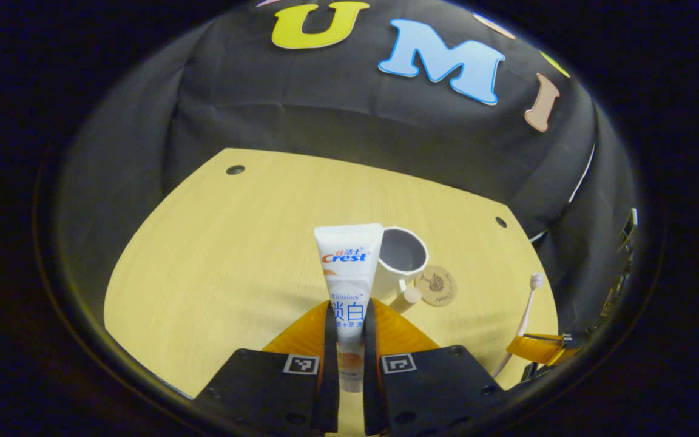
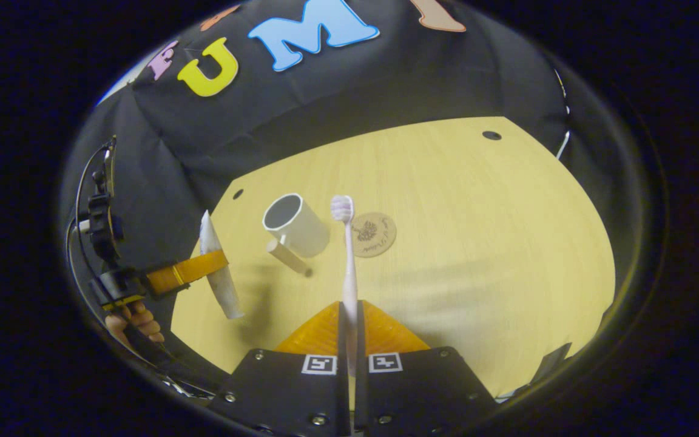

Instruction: Put the toothbrush and toothpaste on the desktop into the cup, then pick up the cup and place it on the coaster on the desktop.

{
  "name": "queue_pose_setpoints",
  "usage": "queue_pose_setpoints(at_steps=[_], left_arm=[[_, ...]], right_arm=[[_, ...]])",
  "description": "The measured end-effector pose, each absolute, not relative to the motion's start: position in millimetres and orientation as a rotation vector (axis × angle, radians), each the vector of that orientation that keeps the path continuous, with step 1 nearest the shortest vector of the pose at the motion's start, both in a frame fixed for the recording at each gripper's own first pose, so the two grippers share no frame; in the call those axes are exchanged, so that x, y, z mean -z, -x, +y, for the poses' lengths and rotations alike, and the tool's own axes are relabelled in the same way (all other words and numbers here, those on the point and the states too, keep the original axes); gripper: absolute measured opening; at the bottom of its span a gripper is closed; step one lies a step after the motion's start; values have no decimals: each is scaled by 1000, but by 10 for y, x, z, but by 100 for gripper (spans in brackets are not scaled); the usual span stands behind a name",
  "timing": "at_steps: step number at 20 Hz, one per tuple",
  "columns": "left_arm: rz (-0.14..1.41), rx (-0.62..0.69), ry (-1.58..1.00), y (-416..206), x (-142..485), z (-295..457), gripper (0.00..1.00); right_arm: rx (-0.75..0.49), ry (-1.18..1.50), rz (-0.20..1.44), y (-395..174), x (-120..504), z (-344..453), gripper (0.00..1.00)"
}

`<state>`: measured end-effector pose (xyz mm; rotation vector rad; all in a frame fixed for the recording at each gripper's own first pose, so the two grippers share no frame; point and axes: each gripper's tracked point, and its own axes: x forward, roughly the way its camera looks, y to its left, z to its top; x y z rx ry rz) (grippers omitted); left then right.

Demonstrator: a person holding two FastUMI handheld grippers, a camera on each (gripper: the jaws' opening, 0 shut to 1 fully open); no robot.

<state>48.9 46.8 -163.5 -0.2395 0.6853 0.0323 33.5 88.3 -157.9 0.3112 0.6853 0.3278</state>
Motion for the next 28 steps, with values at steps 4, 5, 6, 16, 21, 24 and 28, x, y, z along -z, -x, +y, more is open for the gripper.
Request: queue_pose_setpoints(at_steps=[4, 5, 6, 16, 21, 24, 28], left_arm=[[553, -12, 228, -794, 1260, 422, 22], [521, -1, 222, -873, 1179, 403, 22], [491, 6, 220, -943, 1121, 388, 24], [198, 133, 227, -1645, 587, 67, 23], [205, 148, 245, -1978, 801, 2, 23], [222, 144, 216, -2147, 1014, 25, 23], [282, 143, 186, -2162, 1334, 9, 23]], right_arm=[[-342, -307, 601, -406, 1357, 853, 5], [-346, -312, 582, -422, 1302, 858, 5], [-349, -317, 564, -434, 1266, 852, 5], [-277, -322, 519, -302, 1169, 649, 5], [-232, -334, 532, -244, 1238, 575, 5], [-219, -333, 550, -188, 1314, 583, 5], [-219, -341, 570, -176, 1357, 618, 5]])
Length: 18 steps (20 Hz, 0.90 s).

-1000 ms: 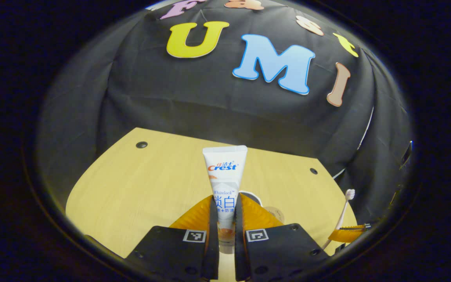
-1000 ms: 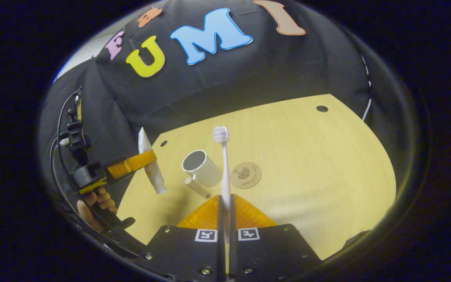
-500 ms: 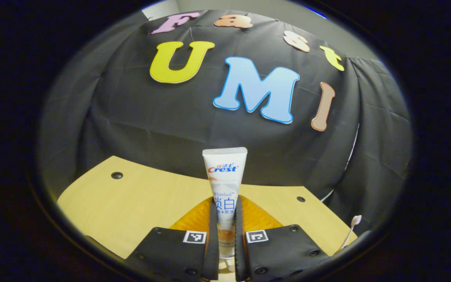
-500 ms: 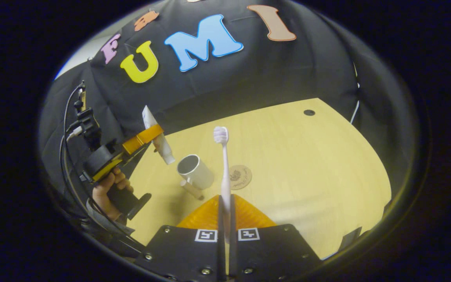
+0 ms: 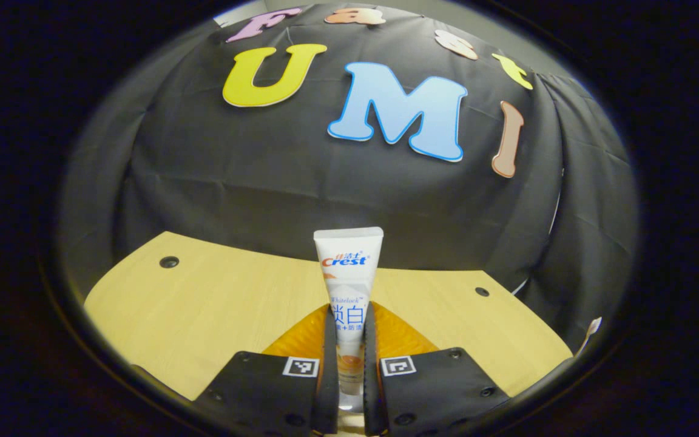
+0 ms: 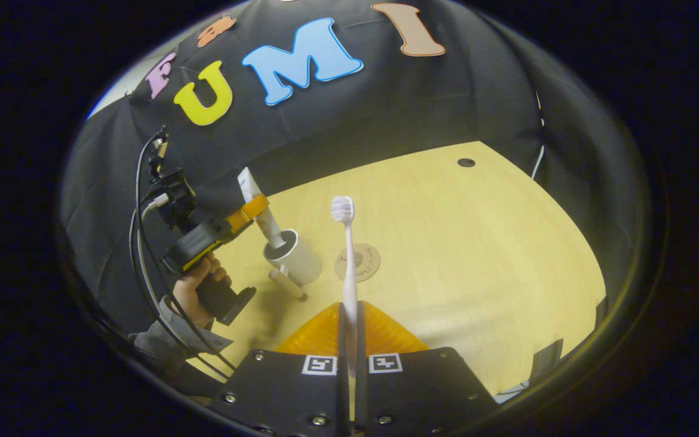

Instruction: Put the toothbrush and toothpaste on the desktop into the cup, then pick up the cup and place it on the coaster on the desktop.

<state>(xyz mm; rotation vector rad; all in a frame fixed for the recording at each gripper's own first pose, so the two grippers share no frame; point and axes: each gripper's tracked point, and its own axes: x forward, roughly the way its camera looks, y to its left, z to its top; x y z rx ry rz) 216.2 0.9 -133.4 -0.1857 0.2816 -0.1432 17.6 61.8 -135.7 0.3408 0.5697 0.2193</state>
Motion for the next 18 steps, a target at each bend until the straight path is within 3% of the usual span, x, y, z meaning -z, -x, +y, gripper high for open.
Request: queue_pose_setpoints(at_steps=[4, 8, 9, 10, 11, 12, 14, 15, 18], left_arm=[[344, 176, 220, -2120, 1533, -83, 30], [382, 211, 197, -2053, 1636, -178, 31], [395, 212, 180, -2027, 1687, -198, 39], [405, 212, 171, -2000, 1711, -194, 34], [405, 215, 165, -1981, 1726, -196, 46], [415, 228, 171, -1948, 1744, -210, 49], [398, 223, 166, -1924, 1695, -194, 68], [390, 224, 164, -1919, 1655, -180, 62], [389, 217, 159, -1883, 1613, -131, 81]], right_arm=[[-232, -340, 578, -178, 1372, 667, 5], [-245, -335, 587, -179, 1374, 701, 5], [-246, -333, 588, -214, 1374, 707, 5], [-249, -332, 587, -206, 1366, 700, 5], [-252, -333, 584, -214, 1358, 700, 5], [-253, -334, 583, -227, 1357, 715, 5], [-260, -335, 583, -230, 1345, 715, 5], [-264, -336, 582, -236, 1344, 723, 5], [-275, -337, 575, -260, 1312, 750, 5]])
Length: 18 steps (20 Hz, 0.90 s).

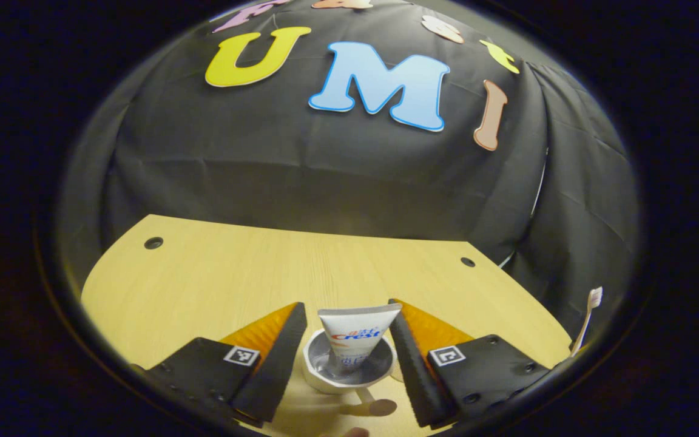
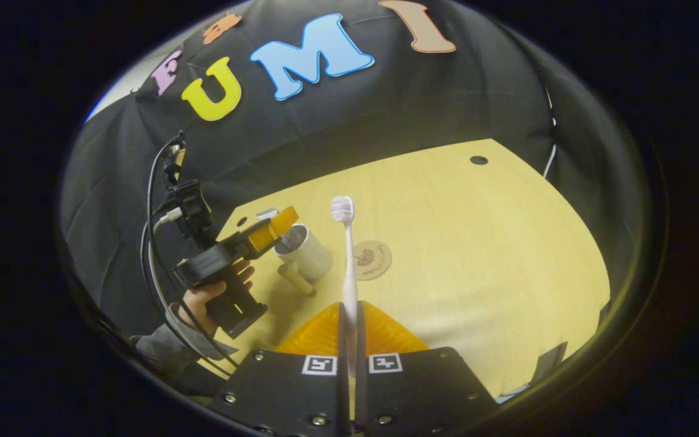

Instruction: Put the toothbrush and toothpaste on the desktop into the cup, then pick up the cup and place it on the coaster on the desktop.

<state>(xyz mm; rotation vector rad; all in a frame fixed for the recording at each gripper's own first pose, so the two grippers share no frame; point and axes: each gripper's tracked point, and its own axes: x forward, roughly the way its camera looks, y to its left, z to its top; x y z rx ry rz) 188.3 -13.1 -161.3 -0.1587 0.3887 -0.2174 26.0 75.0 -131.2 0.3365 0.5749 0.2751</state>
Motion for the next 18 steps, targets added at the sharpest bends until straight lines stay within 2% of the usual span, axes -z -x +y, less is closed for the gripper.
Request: queue_pose_setpoints(at_steps=[1, 2, 4, 5, 18], left_arm=[[387, 215, 161, -1850, 1606, -114, 90], [384, 212, 165, -1817, 1590, -104, 84], [384, 211, 170, -1746, 1537, -76, 84], [383, 212, 170, -1695, 1524, -60, 90], [364, 209, 180, -1133, 1313, 159, 90]], right_arm=[[-279, -335, 570, -280, 1296, 755, 5], [-283, -333, 565, -303, 1275, 767, 5], [-292, -330, 552, -368, 1219, 807, 5], [-299, -327, 541, -407, 1185, 833, 5], [-431, -295, 376, -1296, 574, 1455, 5]])
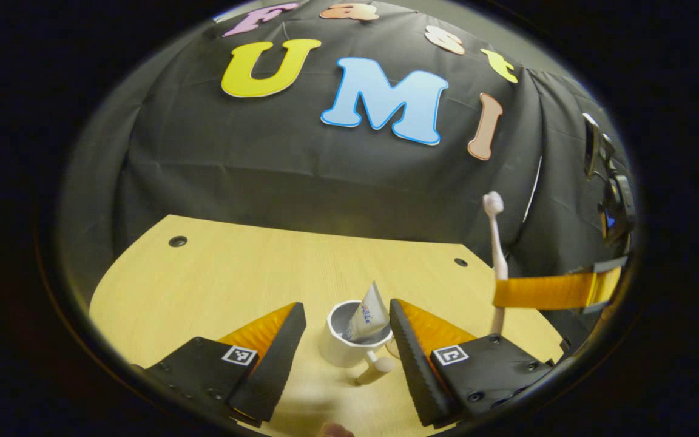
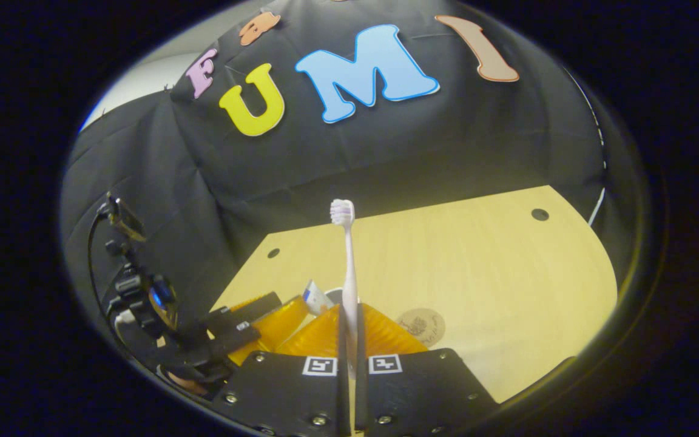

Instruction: Put the toothbrush and toothpaste on the desktop into the cup, then pick up the cup and place it on the coaster on the desktop.

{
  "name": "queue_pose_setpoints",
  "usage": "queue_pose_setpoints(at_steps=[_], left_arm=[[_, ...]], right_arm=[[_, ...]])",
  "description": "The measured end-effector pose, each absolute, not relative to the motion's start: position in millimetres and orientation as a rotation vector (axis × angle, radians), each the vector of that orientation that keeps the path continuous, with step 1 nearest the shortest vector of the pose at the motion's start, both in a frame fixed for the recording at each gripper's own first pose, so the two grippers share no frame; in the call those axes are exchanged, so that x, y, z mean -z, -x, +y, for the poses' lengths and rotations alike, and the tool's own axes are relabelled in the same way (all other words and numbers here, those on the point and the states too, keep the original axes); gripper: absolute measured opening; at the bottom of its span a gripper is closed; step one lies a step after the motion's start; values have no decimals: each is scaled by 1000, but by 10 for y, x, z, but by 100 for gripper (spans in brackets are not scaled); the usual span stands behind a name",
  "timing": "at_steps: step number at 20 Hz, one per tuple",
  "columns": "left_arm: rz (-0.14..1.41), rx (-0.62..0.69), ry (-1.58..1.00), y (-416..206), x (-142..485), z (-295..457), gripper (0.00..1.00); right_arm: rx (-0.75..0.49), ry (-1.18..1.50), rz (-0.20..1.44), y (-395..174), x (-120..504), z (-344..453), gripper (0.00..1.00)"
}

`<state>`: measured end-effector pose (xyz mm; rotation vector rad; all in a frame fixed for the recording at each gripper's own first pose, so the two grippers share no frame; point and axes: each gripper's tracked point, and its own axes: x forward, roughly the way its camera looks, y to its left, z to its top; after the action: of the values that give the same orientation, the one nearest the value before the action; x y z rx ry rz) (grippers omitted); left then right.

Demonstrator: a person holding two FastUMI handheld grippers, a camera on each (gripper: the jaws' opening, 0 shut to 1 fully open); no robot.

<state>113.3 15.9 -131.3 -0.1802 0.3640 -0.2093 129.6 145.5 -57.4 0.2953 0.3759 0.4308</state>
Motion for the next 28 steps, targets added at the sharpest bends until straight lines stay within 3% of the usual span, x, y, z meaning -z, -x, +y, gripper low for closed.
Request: queue_pose_setpoints(at_steps=[9, 10, 11, 13, 21, 26, 27, 28], left_arm=[[476, 209, 252, -822, 1550, 216, 90], [492, 209, 263, -797, 1592, 210, 85], [503, 209, 274, -773, 1637, 218, 90], [522, 211, 294, -732, 1670, 231, 90], [573, 252, 300, -645, 1765, 155, 90], [589, 273, 304, -641, 1784, 65, 90], [590, 276, 300, -647, 1781, 46, 90], [591, 278, 294, -648, 1779, 34, 90]], right_arm=[[-439, -326, 282, -2007, 487, 1850, 5], [-441, -326, 274, -2055, 498, 1885, 5], [-438, -319, 263, -2115, 510, 1905, 5], [-427, -301, 261, -2223, 593, 1936, 4], [-414, -224, 300, -2314, 874, 2050, 6], [-414, -202, 319, -2244, 905, 1999, 11], [-415, -197, 319, -2225, 889, 1988, 15], [-417, -191, 318, -2211, 882, 1977, 30]])
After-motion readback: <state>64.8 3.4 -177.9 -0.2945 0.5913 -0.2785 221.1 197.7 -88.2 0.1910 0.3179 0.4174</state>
